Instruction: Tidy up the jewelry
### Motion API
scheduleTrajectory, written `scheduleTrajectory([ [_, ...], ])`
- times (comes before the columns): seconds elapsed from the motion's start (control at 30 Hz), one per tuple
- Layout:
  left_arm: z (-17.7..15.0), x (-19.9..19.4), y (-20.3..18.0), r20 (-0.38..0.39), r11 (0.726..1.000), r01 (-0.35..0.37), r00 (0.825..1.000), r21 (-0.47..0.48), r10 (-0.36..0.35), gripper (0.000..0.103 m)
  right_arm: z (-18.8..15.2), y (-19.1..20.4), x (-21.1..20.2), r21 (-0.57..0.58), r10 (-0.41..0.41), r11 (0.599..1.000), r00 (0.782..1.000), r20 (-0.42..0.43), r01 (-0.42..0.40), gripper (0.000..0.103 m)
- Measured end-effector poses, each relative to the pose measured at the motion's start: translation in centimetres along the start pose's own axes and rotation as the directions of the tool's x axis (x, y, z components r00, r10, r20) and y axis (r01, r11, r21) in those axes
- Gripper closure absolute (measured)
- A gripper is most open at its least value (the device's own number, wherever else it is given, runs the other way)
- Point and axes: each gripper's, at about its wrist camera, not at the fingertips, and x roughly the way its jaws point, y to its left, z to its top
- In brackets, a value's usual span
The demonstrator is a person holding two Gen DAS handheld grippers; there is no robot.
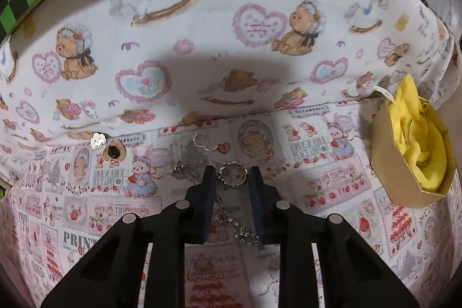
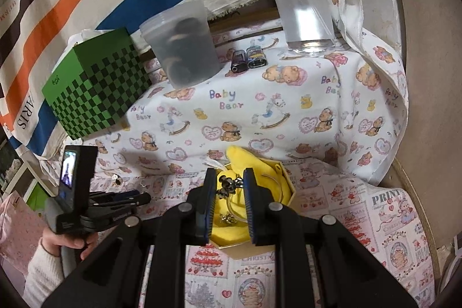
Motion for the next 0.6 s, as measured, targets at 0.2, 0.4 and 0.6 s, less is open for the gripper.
scheduleTrajectory([
  [0.2,0.0,-0.4,0.1,0.006,1.0,0.021,1.0,-0.02,-0.021,0.083,0.0,-0.1,-0.2,0.002,-0.004,1.0,1.0,0.006,0.004,0.086],
  [0.4,-0.9,-4.6,1.2,0.06,0.999,0.037,0.998,-0.023,-0.036,0.083,0.2,-0.8,-0.2,0.024,-0.005,1.0,1.0,0.008,0.005,0.086],
  [0.6,-1.4,-9.3,0.4,0.147,0.997,0.07,0.987,-0.009,-0.068,0.083,0.4,-1.6,-0.6,0.065,0.033,0.997,0.999,0.018,-0.034,0.086],
])
